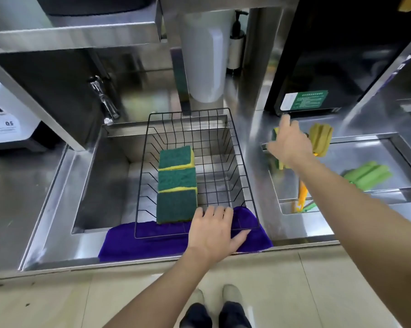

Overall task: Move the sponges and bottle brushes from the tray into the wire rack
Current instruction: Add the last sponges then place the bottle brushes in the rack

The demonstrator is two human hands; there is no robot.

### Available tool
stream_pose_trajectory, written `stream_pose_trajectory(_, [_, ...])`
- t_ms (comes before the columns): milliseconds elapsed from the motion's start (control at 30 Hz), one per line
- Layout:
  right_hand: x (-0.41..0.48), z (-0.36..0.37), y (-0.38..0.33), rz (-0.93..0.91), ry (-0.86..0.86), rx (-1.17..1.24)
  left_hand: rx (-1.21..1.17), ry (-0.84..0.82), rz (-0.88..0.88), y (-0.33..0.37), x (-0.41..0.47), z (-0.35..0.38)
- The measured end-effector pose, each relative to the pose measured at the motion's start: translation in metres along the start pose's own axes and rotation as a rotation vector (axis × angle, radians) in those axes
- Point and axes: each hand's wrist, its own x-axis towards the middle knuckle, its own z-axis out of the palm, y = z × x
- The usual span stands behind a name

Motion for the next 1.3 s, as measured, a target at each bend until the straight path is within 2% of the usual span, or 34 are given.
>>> stream_pose_trajectory(100, [0.005,-0.019,-0.018,-0.112,0.247,0.075,0.048,0.020,0.010,-0.019,-0.006,-0.002])
stream_pose_trajectory(200, [0.010,-0.028,-0.040,-0.197,0.329,0.239,0.096,0.029,0.031,-0.038,-0.017,-0.003])
stream_pose_trajectory(400, [0.014,-0.007,-0.095,-0.096,0.190,0.706,0.103,0.142,0.018,-0.064,-0.035,0.001])
stream_pose_trajectory(700, [0.024,0.068,-0.152,0.171,-0.127,1.193,0.042,0.213,-0.006,-0.066,-0.040,0.008])
stream_pose_trajectory(900, [0.043,0.089,-0.161,0.378,-0.165,1.462,0.023,0.192,-0.013,-0.066,-0.041,0.009])
stream_pose_trajectory(1133, [0.054,0.098,-0.176,0.436,-0.206,1.508,0.017,0.192,-0.021,-0.064,-0.041,0.009])
stream_pose_trajectory(1300, [0.058,0.101,-0.171,0.458,-0.305,1.350,0.019,0.205,-0.038,-0.064,-0.041,0.009])
